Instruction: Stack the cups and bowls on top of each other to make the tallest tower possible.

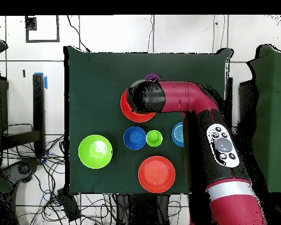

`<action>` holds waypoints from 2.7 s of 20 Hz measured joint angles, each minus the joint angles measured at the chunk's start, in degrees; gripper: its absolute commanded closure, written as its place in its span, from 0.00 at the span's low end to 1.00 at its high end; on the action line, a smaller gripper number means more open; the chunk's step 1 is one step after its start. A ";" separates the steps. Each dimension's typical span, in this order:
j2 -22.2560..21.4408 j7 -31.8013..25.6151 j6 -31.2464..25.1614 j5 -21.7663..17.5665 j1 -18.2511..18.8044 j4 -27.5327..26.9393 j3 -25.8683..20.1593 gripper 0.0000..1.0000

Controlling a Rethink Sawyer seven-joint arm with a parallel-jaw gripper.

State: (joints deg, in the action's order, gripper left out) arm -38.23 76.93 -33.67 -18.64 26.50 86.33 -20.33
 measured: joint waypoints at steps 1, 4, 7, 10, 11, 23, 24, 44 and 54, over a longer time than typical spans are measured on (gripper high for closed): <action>0.00 0.00 0.49 0.00 0.00 0.31 0.00 1.00; 0.00 0.00 1.69 0.01 0.00 1.01 -0.01 1.00; 0.01 0.00 2.64 0.11 0.00 1.69 -0.01 1.00; 0.04 0.01 3.04 0.14 0.00 2.21 -0.01 1.00; 0.04 0.01 3.13 0.14 0.00 2.30 -0.01 1.00; 0.33 0.01 4.00 0.37 0.00 3.15 0.00 1.00; 0.32 0.01 4.00 0.43 0.00 3.19 0.00 1.00; 1.31 0.02 4.79 2.10 0.21 3.55 0.00 1.00; 2.69 0.02 7.37 2.11 0.21 3.53 -0.01 1.00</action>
State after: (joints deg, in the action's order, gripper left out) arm -35.54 76.96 -26.29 -16.53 26.71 89.85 -20.33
